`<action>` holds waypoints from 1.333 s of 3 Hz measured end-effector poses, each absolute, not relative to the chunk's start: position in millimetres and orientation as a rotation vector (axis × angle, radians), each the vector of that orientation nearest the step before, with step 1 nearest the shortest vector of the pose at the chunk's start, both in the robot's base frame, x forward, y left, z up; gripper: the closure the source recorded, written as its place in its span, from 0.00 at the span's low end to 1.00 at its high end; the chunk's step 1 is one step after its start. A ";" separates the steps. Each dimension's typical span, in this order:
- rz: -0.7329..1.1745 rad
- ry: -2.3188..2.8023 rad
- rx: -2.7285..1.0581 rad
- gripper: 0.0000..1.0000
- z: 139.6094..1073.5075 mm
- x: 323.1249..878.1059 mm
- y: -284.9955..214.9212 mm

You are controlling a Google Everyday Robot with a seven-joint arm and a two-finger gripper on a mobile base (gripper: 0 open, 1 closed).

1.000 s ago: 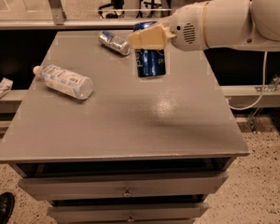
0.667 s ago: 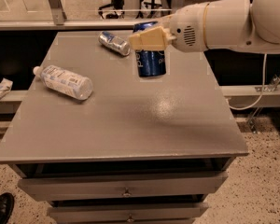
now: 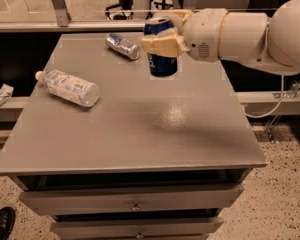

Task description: Place pepsi can upright

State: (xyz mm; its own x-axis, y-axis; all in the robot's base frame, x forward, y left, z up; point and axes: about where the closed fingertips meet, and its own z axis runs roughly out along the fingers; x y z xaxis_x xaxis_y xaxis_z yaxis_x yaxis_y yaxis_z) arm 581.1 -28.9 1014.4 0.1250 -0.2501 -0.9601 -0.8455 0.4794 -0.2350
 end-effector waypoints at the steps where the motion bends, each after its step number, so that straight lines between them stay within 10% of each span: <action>1: 0.529 1.332 -1.071 1.00 997.0 591.0 -26.1; 4: 0.577 1.248 -1.038 1.00 976.0 606.9 -29.3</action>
Offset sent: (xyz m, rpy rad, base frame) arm 0.0331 -0.0177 -0.0719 0.1203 -0.0965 0.0019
